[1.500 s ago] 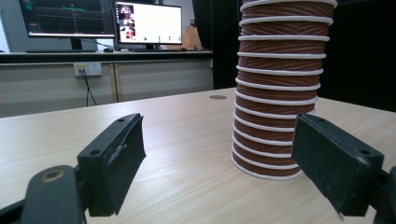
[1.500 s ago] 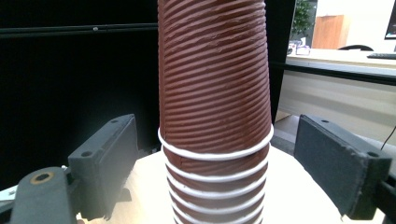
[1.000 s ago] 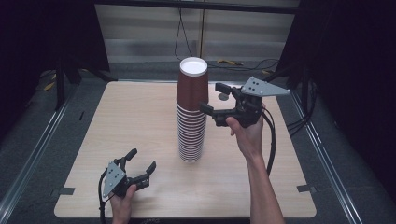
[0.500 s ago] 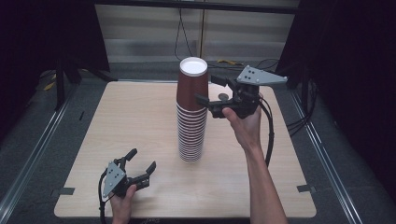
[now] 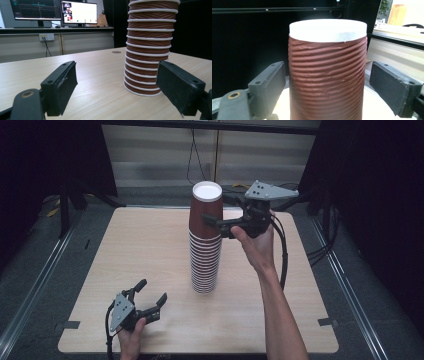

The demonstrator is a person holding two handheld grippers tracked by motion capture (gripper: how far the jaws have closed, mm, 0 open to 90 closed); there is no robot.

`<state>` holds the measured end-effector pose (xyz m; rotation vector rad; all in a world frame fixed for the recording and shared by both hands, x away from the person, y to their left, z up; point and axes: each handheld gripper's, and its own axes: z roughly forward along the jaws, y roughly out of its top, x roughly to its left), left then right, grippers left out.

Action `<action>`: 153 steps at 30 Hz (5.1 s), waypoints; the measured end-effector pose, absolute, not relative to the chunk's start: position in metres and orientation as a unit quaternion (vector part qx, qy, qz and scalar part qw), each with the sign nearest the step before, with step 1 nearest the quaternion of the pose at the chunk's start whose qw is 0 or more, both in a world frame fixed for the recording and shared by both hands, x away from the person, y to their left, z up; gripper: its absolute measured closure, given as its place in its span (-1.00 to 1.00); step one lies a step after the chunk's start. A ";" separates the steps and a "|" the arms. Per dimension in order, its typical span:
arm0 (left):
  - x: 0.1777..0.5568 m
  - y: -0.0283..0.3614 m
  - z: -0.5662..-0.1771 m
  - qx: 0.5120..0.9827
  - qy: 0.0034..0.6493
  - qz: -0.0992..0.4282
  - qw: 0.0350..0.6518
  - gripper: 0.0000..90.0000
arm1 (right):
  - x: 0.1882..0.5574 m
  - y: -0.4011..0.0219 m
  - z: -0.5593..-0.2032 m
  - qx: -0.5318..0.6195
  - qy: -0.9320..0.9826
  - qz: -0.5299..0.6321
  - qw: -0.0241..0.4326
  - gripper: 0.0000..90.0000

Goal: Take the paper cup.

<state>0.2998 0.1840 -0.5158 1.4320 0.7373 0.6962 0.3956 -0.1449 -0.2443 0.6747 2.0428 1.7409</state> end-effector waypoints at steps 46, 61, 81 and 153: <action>0.299 0.184 -0.516 0.629 0.321 0.303 0.640 -0.62 | 0.410 -0.127 -0.230 0.236 0.719 0.627 0.185 -0.55; 0.299 0.184 -0.516 0.629 0.321 0.302 0.640 -0.62 | 0.410 -0.132 -0.218 0.239 0.683 0.664 0.189 -0.54; 0.299 0.184 -0.516 0.629 0.321 0.303 0.640 -0.62 | 0.407 -0.141 -0.209 0.237 0.630 0.717 0.183 -0.53; 0.305 0.175 -0.509 0.662 0.329 0.245 0.627 -0.65 | 0.365 -0.229 -0.245 0.300 0.611 0.691 0.245 -0.52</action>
